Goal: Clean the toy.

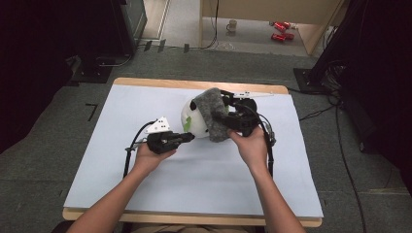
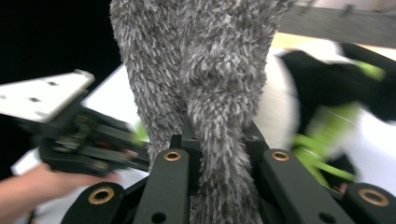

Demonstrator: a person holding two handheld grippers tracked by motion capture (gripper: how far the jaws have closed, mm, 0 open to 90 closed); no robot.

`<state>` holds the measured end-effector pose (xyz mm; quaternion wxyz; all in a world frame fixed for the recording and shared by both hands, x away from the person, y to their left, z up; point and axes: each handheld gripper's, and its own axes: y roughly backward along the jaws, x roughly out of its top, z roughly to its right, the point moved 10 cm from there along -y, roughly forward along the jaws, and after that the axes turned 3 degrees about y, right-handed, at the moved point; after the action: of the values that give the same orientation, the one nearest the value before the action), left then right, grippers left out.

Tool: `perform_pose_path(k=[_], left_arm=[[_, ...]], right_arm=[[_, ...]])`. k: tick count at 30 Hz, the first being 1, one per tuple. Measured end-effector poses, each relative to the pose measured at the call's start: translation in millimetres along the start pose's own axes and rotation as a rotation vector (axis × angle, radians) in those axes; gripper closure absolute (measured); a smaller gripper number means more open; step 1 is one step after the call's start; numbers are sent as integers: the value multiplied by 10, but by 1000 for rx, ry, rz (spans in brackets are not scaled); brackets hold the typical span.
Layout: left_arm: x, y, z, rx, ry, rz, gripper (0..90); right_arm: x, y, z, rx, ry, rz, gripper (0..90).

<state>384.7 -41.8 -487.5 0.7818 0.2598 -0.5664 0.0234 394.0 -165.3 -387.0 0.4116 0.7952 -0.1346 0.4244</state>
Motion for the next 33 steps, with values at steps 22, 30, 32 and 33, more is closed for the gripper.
perform_pose_path(k=[22,30,32,33], left_arm=[[48,12,-23,11,57,18,880],[64,11,-4,8,49,26,880],[70,5,8,3,48,30,879],[70,4,11,5,44,30,879]], right_arm=[[-246,-531,-298,-19,59,-170,789],[-462,-470,-249,-11,50,-197,787],[-465,-430,-240,-13,51,-201,786],[-458,-390,-240,-7,43,-202,786]])
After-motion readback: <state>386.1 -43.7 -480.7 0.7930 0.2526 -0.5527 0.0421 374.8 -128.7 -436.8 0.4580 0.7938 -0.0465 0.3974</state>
